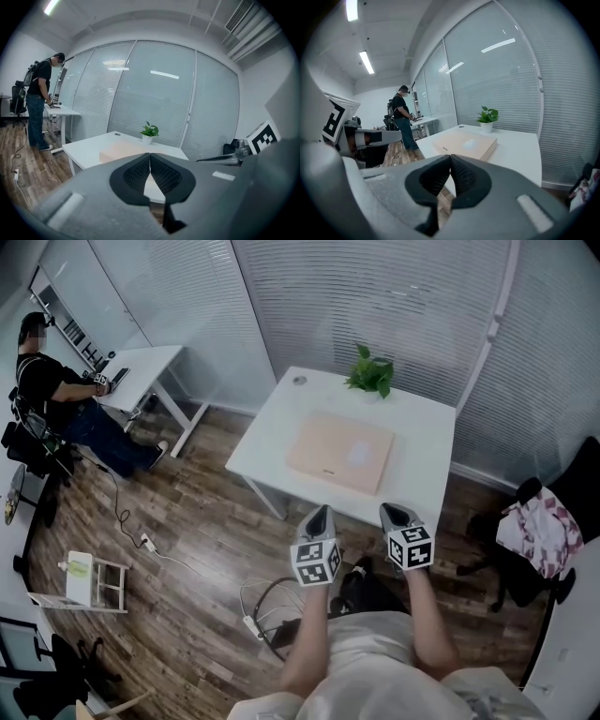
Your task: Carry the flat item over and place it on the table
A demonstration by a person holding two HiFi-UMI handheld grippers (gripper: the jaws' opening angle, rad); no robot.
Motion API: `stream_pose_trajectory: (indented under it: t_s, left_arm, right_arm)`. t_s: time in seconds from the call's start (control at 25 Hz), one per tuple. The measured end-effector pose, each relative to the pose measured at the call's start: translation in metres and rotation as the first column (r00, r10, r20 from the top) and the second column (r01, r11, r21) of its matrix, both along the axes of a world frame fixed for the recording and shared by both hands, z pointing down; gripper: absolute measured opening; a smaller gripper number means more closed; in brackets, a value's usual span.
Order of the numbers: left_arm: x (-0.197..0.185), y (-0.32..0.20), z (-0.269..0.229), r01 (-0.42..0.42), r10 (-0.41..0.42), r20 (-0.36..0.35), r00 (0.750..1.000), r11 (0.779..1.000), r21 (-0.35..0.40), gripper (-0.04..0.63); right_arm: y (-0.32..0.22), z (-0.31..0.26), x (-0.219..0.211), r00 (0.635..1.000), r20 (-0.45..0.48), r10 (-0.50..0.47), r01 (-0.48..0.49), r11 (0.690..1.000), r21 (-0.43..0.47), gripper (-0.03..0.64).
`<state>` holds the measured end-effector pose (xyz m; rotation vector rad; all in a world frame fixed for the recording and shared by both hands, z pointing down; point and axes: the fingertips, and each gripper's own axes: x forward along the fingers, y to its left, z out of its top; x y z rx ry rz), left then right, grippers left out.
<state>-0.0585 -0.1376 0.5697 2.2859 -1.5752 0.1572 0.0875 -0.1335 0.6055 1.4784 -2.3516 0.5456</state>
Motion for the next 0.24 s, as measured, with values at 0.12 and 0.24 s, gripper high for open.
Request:
stream_pose_trajectory:
  t_s: [0.12, 0.24]
  left_arm:
    - [0.0, -0.0001, -0.0011, -0.003, 0.003, -0.003, 1.0, 1.0, -0.001, 0.008]
    - [-0.0015, 0.0005, -0.0038, -0.002, 0.002, -0.01, 1.0, 1.0, 0.002, 0.008]
  right_arm:
    - [0.0002, -0.0003, 0.0012, 1.0, -0.008, 0.008, -0.008, 1.0, -0.003, 0.002]
    - [0.0009, 0.0005, 0.001, 1.0, -0.017, 0.012, -0.012, 1.0, -0.009, 0.002]
